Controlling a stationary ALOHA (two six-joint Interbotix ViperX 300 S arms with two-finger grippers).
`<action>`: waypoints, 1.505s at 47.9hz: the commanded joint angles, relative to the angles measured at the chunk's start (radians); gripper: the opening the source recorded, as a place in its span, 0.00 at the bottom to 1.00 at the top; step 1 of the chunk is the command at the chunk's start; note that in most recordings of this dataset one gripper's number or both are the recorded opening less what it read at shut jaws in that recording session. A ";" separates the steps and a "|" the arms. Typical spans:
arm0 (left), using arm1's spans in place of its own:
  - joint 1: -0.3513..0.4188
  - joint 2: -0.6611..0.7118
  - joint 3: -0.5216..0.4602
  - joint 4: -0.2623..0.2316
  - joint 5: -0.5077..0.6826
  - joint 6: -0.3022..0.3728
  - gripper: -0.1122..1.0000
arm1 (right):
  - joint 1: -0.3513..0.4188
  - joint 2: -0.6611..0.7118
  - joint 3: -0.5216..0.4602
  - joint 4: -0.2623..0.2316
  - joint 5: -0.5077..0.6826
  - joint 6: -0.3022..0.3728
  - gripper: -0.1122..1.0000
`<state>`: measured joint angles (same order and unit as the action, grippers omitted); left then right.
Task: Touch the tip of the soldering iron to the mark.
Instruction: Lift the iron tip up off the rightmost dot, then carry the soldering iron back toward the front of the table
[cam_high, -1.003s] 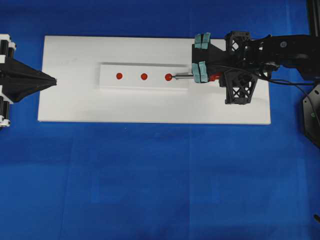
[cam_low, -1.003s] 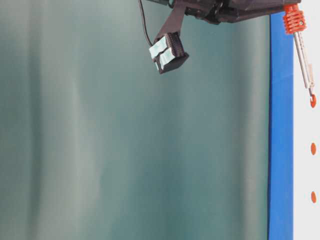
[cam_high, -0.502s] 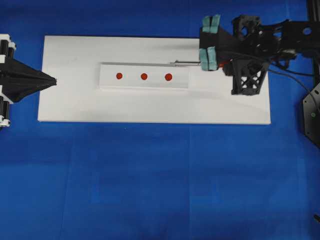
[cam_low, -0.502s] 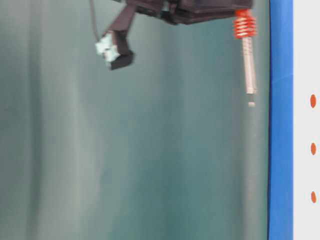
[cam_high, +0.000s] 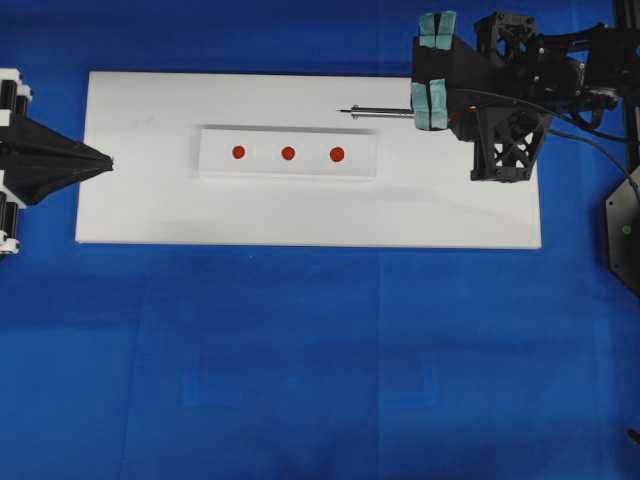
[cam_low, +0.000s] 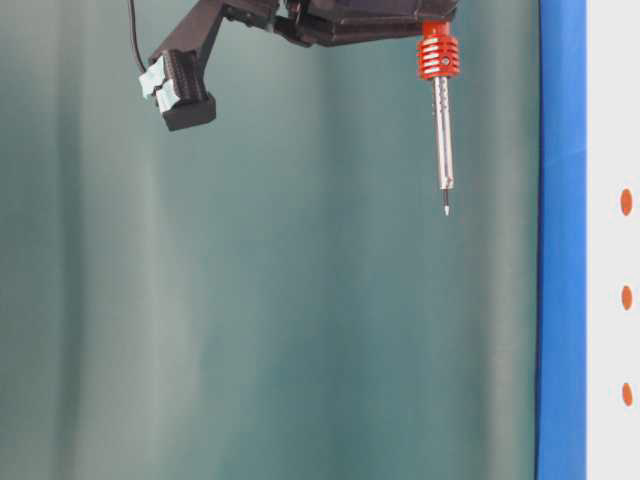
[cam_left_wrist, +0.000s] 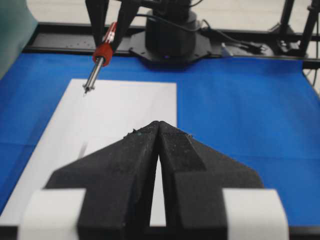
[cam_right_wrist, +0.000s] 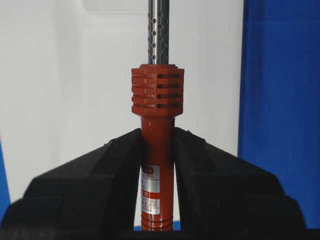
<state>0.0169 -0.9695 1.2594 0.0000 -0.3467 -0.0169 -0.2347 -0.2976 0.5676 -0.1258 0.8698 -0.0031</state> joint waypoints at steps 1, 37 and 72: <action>0.002 0.005 -0.012 0.002 -0.009 0.000 0.10 | 0.008 -0.021 -0.021 0.000 -0.005 0.017 0.16; 0.002 0.005 -0.012 0.002 -0.011 -0.002 0.10 | 0.543 -0.044 0.020 -0.170 0.008 0.641 0.16; 0.002 0.005 -0.014 0.002 -0.011 -0.018 0.10 | 0.690 0.124 -0.107 -0.252 0.009 0.808 0.16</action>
<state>0.0169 -0.9695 1.2594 0.0015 -0.3482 -0.0353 0.4740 -0.1856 0.5108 -0.3666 0.8928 0.8069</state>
